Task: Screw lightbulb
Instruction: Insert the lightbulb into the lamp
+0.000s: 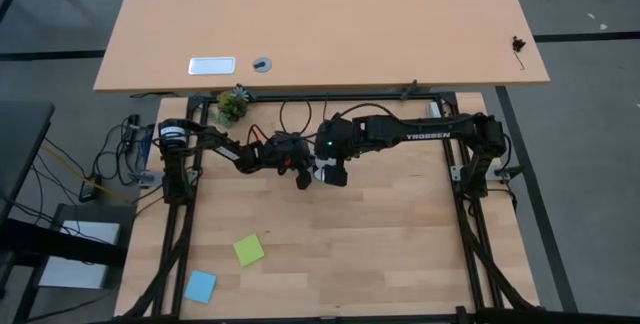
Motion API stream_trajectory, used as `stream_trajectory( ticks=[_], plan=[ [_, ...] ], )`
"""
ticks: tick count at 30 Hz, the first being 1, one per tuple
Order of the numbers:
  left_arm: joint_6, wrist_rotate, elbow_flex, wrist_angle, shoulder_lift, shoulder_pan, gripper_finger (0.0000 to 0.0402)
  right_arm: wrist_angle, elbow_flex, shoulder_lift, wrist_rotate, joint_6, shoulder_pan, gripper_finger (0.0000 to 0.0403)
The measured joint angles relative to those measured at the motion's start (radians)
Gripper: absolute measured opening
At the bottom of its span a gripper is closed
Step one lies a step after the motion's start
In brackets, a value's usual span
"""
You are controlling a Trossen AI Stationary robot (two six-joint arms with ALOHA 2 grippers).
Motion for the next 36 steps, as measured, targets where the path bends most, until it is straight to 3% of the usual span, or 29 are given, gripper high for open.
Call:
stream_trajectory(
  ticks=[6, 20, 36],
  plan=[
    [0.000, 0.000, 0.000, 0.000, 0.000, 0.000, 0.0000, 0.014, 0.000, 0.000, 0.039, -0.033, -0.001, 0.0329],
    [0.000, 0.000, 0.000, -0.003, 0.000, 0.000, 0.0000, -0.019, 0.001, -0.003, 0.035, -0.006, -0.023, 0.0258],
    [0.001, 0.000, 0.000, -0.006, -0.001, 0.000, 0.0000, -0.075, 0.003, -0.006, 0.016, 0.080, -0.029, 0.0254]
  ],
)
